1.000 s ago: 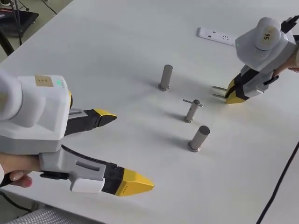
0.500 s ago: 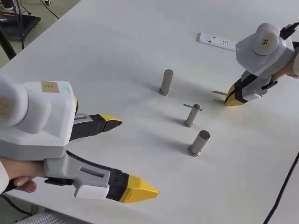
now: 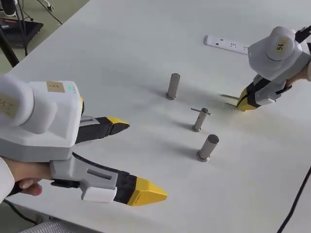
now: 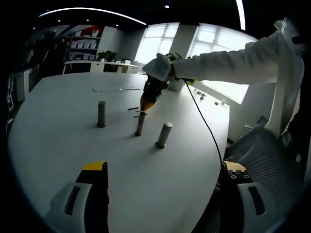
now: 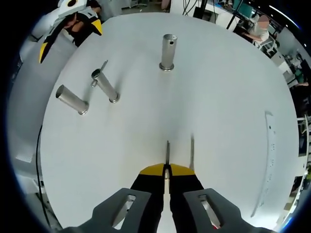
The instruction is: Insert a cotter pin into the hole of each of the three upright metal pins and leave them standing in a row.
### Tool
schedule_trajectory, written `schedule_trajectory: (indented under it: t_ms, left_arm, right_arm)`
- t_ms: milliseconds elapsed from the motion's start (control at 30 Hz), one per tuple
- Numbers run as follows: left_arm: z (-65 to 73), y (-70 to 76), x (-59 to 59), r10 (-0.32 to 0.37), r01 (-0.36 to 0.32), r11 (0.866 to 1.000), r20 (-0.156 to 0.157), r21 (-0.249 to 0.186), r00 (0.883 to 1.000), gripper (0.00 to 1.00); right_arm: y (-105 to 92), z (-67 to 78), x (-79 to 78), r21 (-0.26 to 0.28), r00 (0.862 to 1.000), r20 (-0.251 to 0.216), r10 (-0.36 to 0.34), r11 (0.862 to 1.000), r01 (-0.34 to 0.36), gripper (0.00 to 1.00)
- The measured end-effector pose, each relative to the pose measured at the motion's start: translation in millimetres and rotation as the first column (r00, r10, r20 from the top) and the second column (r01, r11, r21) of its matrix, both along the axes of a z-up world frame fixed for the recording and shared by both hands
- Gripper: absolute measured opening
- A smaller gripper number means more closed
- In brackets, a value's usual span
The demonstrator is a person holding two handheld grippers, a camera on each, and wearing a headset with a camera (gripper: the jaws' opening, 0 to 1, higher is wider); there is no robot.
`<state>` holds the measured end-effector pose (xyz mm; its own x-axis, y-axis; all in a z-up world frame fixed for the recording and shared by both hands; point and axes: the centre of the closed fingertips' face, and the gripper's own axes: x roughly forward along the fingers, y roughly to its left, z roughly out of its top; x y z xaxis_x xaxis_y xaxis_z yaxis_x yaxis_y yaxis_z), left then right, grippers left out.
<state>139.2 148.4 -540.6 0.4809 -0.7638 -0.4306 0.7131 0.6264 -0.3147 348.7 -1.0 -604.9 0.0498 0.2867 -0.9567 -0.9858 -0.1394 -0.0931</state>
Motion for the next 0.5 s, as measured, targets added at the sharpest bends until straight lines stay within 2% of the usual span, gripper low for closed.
schedule_trajectory:
  t_ms: [333, 400, 500]
  left_arm:
    - [12.1, -2.5, 9.3, 0.011, -0.011, 1.0, 0.029, -0.013, 1.0, 0.94]
    - [16.1, -4.2, 12.1, 0.012, -0.012, 1.0, 0.036, -0.021, 0.999, 0.93]
    - [21.7, -6.0, 17.1, 0.022, -0.021, 0.999, 0.04, -0.037, 0.999, 0.91]
  right_arm:
    - [-0.4, 34.2, -12.4, 0.094, 0.997, 0.075, 0.018, 0.995, -0.025, 0.0]
    - [1.1, 43.6, -20.1, 0.123, 0.995, 0.096, 0.019, 0.992, -0.031, 0.0]
    - [6.3, 53.7, -31.4, 0.186, 0.996, 0.093, 0.002, 0.982, -0.019, 0.0]
